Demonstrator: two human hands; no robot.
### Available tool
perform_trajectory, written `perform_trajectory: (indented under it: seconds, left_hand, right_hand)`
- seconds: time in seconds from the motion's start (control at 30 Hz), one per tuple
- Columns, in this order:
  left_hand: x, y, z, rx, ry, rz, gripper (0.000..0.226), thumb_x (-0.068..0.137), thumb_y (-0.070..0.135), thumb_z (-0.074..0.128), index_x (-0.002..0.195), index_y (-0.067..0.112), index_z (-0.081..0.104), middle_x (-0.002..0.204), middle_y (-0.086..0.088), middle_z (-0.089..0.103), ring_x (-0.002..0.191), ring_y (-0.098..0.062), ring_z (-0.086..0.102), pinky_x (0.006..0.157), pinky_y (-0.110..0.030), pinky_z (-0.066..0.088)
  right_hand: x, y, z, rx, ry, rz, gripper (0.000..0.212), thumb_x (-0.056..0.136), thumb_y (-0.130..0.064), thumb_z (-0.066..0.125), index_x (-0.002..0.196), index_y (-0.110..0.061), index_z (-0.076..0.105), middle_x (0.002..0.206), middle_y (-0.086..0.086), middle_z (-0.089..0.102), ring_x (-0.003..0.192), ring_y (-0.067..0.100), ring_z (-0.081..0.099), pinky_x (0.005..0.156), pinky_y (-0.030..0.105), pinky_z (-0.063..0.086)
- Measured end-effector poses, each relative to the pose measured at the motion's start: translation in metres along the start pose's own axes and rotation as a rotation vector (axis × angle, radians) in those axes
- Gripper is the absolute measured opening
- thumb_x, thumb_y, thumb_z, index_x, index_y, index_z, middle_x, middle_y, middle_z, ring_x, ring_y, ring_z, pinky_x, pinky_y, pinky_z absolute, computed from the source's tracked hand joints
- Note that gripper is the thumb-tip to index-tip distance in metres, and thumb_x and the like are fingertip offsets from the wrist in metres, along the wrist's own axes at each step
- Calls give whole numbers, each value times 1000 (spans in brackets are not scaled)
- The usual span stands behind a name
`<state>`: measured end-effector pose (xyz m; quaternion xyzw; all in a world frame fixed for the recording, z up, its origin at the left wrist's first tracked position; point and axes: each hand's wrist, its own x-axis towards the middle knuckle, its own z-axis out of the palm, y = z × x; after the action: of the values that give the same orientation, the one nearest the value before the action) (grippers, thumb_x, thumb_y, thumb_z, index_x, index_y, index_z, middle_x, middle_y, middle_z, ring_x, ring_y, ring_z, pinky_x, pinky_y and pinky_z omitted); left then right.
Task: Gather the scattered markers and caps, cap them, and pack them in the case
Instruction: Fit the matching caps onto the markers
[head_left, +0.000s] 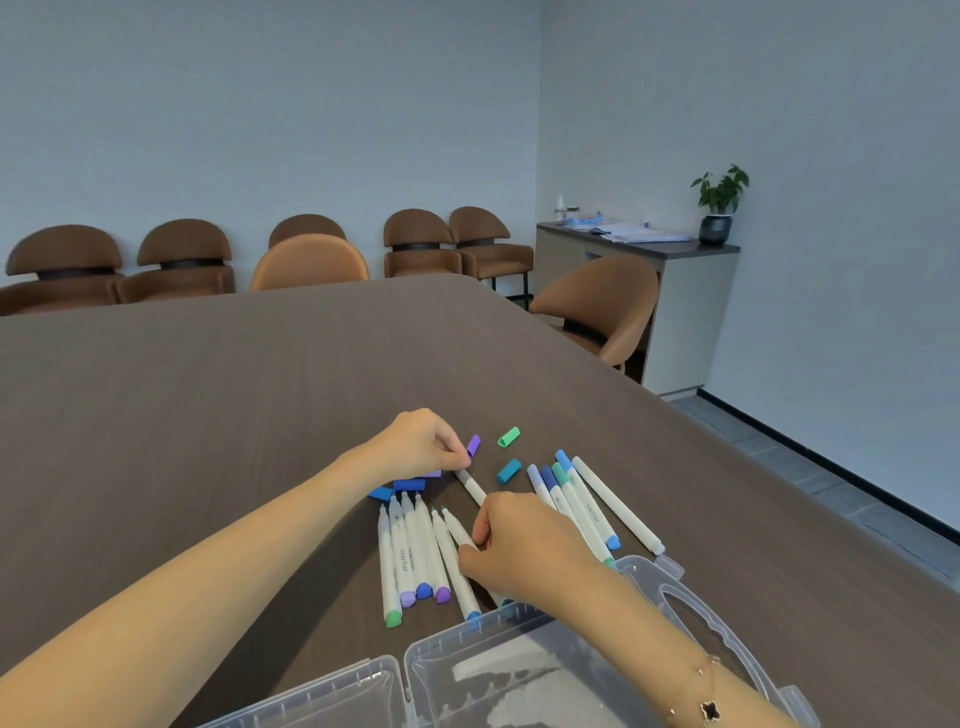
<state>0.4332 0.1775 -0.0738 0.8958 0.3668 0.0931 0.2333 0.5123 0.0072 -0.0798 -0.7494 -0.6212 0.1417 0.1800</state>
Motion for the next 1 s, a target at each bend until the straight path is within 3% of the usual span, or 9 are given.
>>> perform_trajectory:
  seconds: [0.1,0.23,0.33,0.5,0.67,0.87,1.0]
  left_hand:
    - [-2,6,1,-51,-39,11,21,87,28,66,100,15,75,100,2,71,92,-9,61,89,-25,48]
    - [2,11,0,-123,10,35,19,89,26,64,97,13,75,90,11,69,95,-6,61,94,-27,45]
    - [10,17,0,-78,50,58,19,89,25,64,103,17,73,103,3,70,89,-5,60,86,-23,49]
    - [22,27,-1,-28,9,80,19,89,22,64,104,14,72,104,-1,70,82,-5,60,78,-20,48]
    - [26,22,-4,-20,77,27,20,91,18,60,106,11,71,108,-2,68,86,-5,56,81,-19,45]
    - [22,18,6,-70,37,45,20,90,21,62,105,13,72,103,-3,70,77,-4,58,75,-17,46]
    - [25,33,16,-129,5,29,26,87,33,66,100,11,73,95,-5,71,75,-9,60,73,-23,49]
  right_hand:
    - [2,0,1,-3,10,34,31,87,-29,57,61,-20,43,53,-4,38,49,8,40,50,17,32]
    - [4,1,2,27,-9,68,35,84,-26,59,54,-17,42,48,-3,34,48,10,36,52,20,35]
    - [6,3,1,19,-21,99,34,83,-27,60,55,-17,44,49,-3,35,50,9,39,52,18,35]
    - [6,6,-4,-33,-40,153,34,83,-31,62,58,-20,42,54,-2,34,51,8,40,49,16,31]
    - [6,8,-9,-17,-7,191,36,84,-33,59,58,-18,38,54,-2,35,47,7,35,48,16,30]
    - [11,21,-24,150,-52,279,35,85,-37,57,62,-17,40,67,-1,50,47,9,38,51,13,36]
    - [10,28,-44,198,-47,313,34,88,-40,54,65,-17,45,60,-2,43,45,9,39,46,13,32]
